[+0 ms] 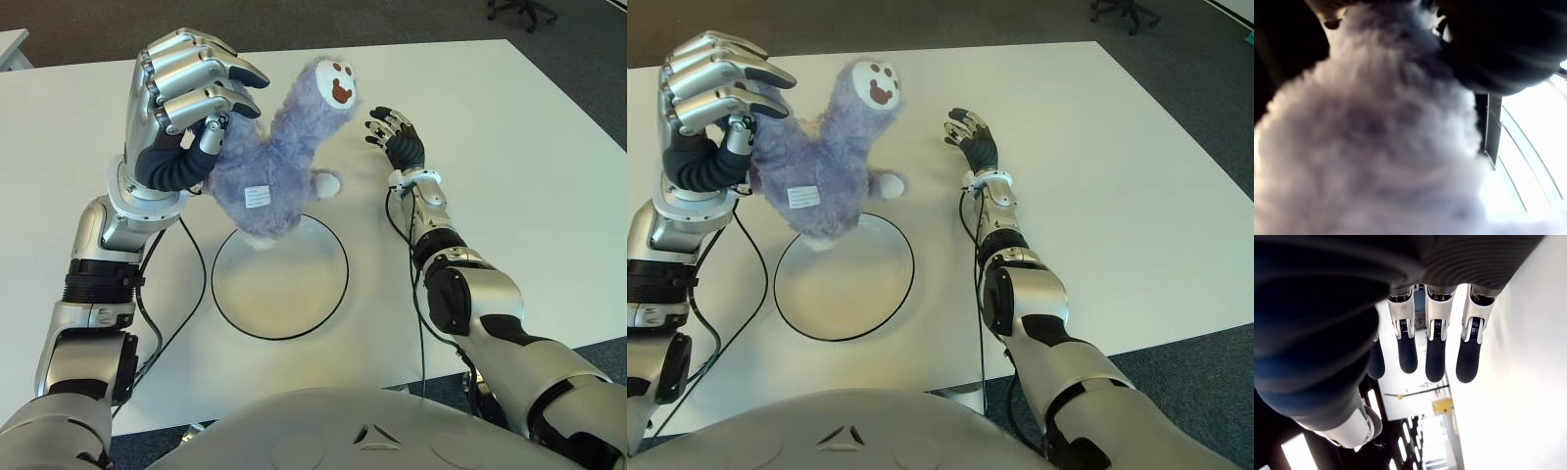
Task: Put the doll into the plate.
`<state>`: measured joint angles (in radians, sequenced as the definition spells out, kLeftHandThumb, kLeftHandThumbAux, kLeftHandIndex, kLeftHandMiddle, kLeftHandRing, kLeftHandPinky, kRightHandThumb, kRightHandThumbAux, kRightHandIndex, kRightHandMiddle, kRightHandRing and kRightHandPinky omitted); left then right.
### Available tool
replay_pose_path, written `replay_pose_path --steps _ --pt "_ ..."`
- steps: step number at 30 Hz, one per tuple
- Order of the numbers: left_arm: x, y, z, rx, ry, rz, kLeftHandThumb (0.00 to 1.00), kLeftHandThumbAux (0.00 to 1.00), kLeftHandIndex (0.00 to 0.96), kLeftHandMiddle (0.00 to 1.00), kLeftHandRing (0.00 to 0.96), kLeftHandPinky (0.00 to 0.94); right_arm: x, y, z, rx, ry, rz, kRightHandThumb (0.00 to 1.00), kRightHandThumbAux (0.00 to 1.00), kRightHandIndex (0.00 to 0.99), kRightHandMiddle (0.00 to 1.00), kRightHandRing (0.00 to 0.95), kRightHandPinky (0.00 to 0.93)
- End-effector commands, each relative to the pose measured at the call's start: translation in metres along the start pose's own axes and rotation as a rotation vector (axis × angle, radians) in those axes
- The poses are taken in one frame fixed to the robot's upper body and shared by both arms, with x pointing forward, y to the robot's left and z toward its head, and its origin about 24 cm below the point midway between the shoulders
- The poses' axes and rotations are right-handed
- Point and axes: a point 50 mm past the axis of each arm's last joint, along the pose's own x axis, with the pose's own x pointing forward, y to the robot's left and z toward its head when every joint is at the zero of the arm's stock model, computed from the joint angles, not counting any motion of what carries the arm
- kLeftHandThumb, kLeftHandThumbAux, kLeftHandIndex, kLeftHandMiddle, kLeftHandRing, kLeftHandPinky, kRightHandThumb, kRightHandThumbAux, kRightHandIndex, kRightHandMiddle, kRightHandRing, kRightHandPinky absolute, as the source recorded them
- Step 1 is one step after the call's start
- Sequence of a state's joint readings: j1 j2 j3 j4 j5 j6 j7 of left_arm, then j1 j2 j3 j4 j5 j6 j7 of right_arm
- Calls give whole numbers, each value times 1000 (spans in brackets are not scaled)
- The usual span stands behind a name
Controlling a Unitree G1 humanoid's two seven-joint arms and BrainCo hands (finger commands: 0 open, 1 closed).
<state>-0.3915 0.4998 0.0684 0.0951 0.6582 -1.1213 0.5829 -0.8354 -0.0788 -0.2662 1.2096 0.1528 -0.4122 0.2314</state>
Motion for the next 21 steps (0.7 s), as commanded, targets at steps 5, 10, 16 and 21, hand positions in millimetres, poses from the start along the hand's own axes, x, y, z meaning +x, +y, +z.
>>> replay_pose_path --steps 5,10,16,21 --pt "-1 2 2 3 -4 13 943 657 484 411 453 370 -10 -2 -23 32 92 -21 494 793 233 205 230 293" --pt "-1 2 2 3 -4 13 943 657 484 411 453 370 -10 -2 -23 32 92 -21 494 793 233 205 230 293" --pt "0 1 2 3 -5 13 943 657 484 411 453 370 -11 -3 -23 32 91 -21 494 793 233 205 230 293" --pt "0 1 3 2 -6 13 943 657 484 411 453 370 -11 -3 -23 32 91 -21 494 793 233 205 230 293"
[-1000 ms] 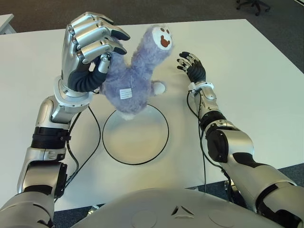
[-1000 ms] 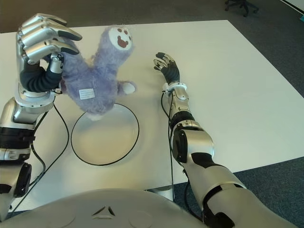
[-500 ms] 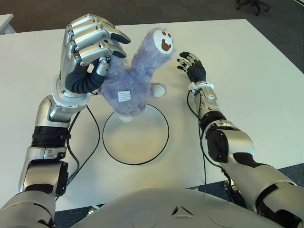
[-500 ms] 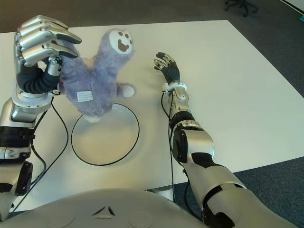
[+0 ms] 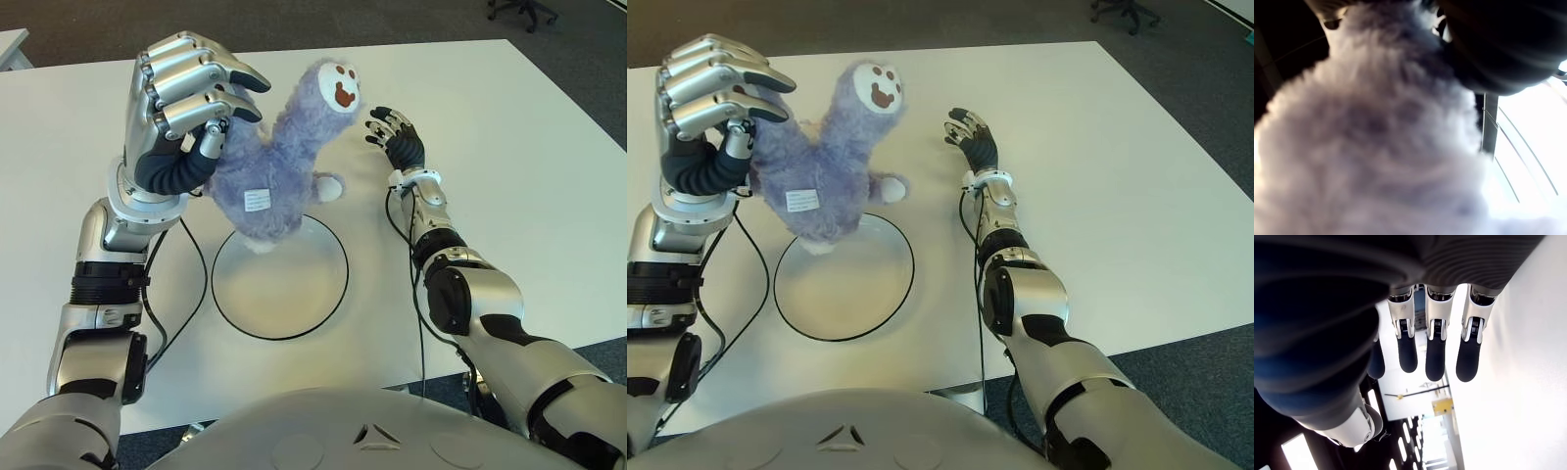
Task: Put the doll into the plate.
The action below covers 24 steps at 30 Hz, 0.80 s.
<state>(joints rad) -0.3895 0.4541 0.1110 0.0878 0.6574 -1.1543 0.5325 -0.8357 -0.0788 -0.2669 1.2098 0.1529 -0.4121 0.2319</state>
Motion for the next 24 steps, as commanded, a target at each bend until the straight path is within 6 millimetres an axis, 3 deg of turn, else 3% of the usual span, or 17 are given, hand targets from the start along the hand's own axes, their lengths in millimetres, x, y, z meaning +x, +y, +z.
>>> replay_pose_path --steps 1,24 --pt "-1 1 0 2 7 5 943 657 484 411 453 370 -11 -3 -23 31 91 -21 494 793 233 205 230 293" --pt "0 1 2 1 5 6 943 657 484 411 453 370 -11 -4 -23 31 88 -21 494 793 233 205 230 293"
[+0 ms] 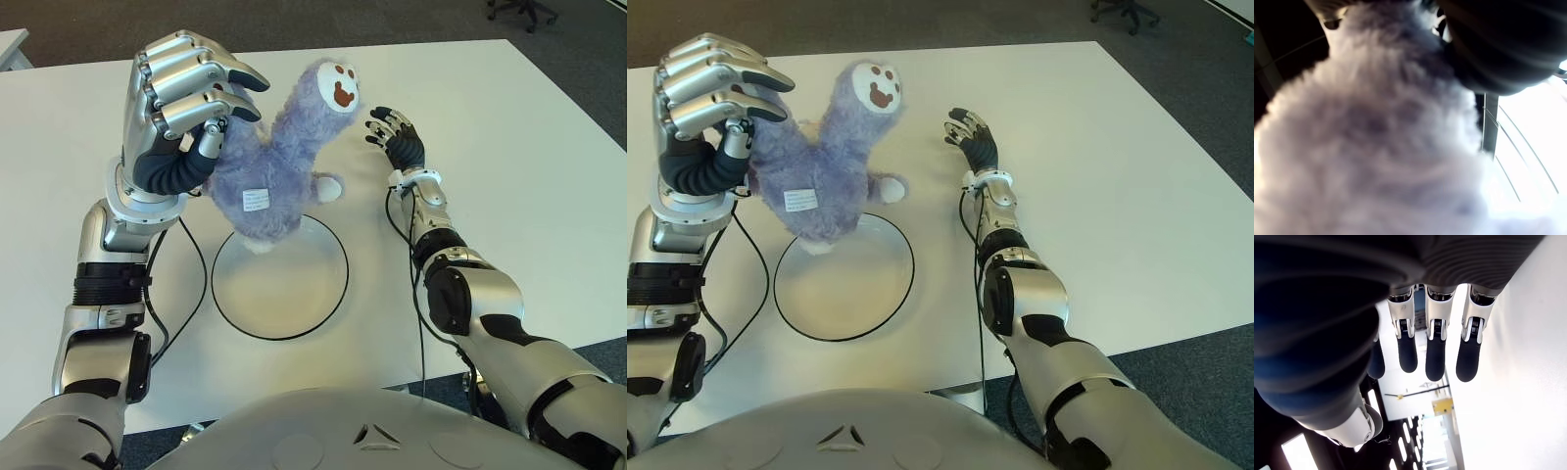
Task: Put the doll into the plate.
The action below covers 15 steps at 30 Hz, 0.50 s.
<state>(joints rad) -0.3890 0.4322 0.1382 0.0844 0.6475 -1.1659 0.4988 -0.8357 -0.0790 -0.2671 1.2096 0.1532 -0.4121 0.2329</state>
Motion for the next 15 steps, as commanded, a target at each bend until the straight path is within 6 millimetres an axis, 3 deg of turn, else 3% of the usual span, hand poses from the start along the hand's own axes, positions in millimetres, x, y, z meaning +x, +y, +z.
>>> replay_pose_path --steps 1,15 --pt "-1 0 1 -5 5 1 943 657 484 411 453 370 -11 -4 -23 31 89 -22 494 793 233 205 230 293" --pt "0 0 3 -5 3 1 943 657 484 411 453 370 -12 -5 -23 31 87 -22 494 793 233 205 230 293"
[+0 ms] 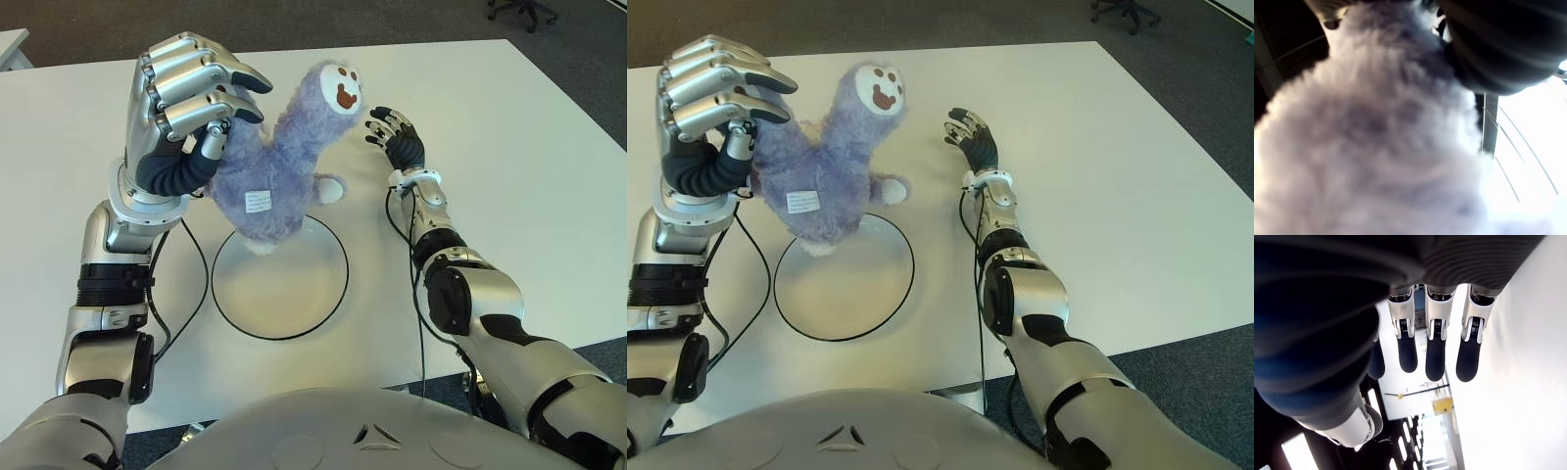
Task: Put the doll into the plate.
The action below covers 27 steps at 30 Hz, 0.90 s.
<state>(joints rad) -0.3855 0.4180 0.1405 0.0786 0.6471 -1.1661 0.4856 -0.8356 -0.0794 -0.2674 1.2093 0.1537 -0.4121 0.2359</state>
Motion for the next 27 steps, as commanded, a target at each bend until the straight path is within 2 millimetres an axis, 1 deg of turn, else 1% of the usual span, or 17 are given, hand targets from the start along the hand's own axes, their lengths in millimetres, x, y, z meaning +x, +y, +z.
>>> replay_pose_path --steps 1,27 --pt "0 1 1 -1 1 1 943 657 484 411 453 370 -12 -5 -23 30 87 -24 494 793 233 205 230 293" --pt "2 2 3 0 -2 2 943 657 484 411 453 370 -12 -5 -22 30 81 -22 494 793 233 205 230 293"
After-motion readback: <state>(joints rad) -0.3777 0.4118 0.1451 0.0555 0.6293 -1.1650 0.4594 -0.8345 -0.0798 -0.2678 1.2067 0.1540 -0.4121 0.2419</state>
